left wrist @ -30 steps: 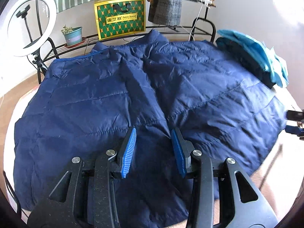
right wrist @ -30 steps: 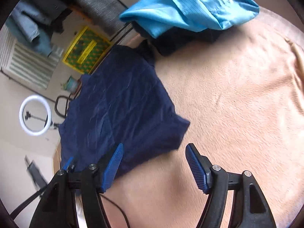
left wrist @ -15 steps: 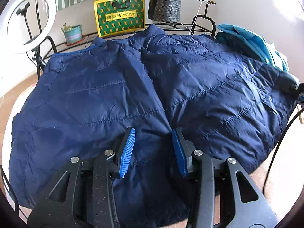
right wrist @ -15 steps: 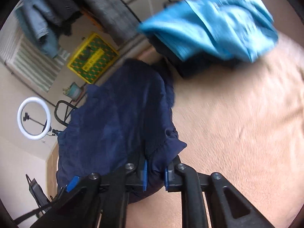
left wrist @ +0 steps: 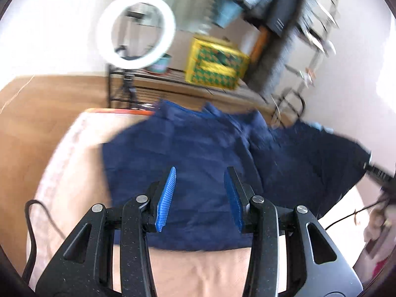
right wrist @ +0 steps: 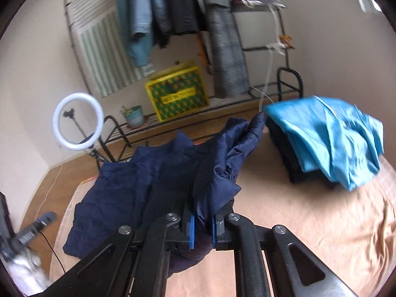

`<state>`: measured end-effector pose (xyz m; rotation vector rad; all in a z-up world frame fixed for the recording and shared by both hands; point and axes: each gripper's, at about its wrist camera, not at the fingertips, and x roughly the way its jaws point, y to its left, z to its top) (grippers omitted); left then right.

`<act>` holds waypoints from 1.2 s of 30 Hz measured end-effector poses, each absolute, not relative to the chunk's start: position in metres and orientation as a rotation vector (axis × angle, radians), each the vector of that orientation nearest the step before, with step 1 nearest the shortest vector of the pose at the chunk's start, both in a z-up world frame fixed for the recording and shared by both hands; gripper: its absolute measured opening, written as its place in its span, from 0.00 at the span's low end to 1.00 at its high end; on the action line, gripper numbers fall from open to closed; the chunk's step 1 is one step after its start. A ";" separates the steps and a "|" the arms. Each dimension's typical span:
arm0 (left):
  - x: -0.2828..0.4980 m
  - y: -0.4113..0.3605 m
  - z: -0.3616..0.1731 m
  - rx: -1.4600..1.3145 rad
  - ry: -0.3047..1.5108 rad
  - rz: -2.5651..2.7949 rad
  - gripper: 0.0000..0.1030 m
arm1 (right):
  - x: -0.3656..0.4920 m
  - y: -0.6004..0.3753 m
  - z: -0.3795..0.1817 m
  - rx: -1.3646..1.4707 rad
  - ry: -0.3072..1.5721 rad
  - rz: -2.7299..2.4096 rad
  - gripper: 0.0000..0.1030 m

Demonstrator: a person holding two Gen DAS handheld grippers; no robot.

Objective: Fold large clothes

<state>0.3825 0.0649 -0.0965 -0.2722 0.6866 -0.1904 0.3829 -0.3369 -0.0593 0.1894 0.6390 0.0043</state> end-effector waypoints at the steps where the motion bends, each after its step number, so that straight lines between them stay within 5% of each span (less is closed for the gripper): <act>1: 0.376 0.083 -0.094 -0.301 0.675 -0.169 0.40 | 0.383 -0.329 -0.055 0.165 0.629 0.012 0.07; 19: 0.269 0.240 -0.116 -0.461 0.628 0.079 0.40 | 0.403 -0.106 -0.034 -0.163 0.558 0.331 0.07; 36: 0.254 0.272 -0.142 -0.455 0.680 0.127 0.40 | 0.433 0.066 -0.194 -0.220 0.894 0.633 0.06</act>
